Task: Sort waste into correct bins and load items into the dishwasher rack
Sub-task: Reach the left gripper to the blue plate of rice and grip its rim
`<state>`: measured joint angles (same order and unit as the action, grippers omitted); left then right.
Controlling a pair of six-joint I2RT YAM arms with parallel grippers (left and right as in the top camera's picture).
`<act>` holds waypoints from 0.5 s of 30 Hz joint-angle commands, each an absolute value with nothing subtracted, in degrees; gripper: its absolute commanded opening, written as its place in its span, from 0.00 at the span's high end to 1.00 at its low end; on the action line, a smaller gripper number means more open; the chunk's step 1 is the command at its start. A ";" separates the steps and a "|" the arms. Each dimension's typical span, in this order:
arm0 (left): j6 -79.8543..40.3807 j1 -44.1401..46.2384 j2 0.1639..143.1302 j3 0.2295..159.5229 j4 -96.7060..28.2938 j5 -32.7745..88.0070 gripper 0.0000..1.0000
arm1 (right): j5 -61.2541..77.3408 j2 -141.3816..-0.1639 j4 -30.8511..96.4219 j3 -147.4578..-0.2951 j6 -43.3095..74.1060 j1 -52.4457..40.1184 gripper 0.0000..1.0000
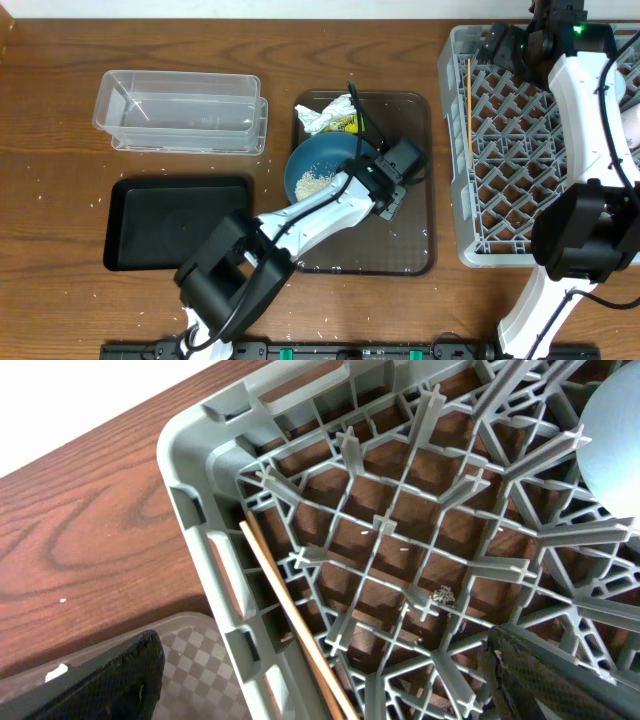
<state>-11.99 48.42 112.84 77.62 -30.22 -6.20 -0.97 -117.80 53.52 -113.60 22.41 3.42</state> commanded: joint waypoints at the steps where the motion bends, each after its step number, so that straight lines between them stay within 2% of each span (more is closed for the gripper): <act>1: -12.10 48.25 113.84 78.98 -30.30 -6.90 0.37 | -1.04 -117.97 53.58 -113.56 23.14 3.68 0.01; 3: -12.10 48.25 114.15 78.98 -30.33 -6.87 0.40 | -1.04 -117.97 53.58 -113.56 23.14 3.68 0.01; 8: -12.34 48.25 115.42 78.87 -30.61 -5.43 0.40 | -1.04 -117.97 53.58 -113.56 23.14 3.68 0.01; 15: -12.32 48.25 115.28 78.89 -30.57 -5.61 0.52 | -1.04 -117.97 53.58 -113.56 23.11 3.68 0.01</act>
